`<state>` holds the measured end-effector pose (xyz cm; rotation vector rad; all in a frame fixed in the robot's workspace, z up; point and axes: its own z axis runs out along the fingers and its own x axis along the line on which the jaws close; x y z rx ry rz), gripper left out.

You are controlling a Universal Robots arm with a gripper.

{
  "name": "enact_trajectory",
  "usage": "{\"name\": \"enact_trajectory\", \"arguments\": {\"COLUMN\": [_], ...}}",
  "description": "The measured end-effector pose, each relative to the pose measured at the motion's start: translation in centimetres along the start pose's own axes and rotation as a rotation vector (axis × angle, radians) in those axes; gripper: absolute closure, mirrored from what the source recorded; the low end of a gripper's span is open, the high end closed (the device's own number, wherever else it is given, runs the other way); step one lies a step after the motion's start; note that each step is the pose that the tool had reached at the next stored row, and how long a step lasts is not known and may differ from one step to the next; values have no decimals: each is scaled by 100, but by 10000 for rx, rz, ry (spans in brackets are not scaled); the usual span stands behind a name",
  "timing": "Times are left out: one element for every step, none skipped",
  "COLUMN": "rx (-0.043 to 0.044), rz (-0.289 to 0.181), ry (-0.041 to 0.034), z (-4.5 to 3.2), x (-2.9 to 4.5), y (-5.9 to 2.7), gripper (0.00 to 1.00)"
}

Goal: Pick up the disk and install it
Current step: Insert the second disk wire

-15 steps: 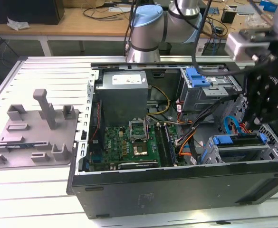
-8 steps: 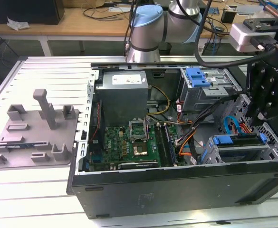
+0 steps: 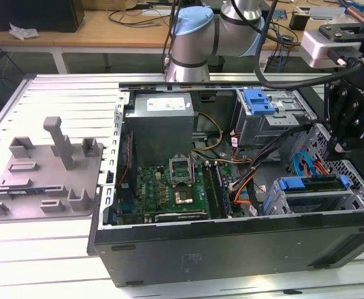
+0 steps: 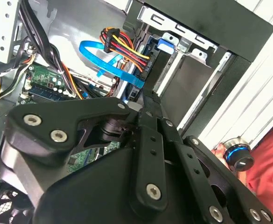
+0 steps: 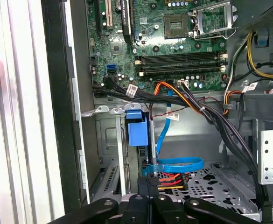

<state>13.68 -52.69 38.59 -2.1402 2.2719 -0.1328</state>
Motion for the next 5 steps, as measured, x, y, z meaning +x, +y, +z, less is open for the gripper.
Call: {"name": "enact_trajectory", "arguments": {"rx": [0,0,0,0,0], "rz": [0,0,-1,-1,0], "ry": [1,1,2,3,3], "z": [0,0,0,0,0], "x": [0,0,0,0,0], "y": [0,0,0,0,0], "gripper": [89,89,89,89,89]}}
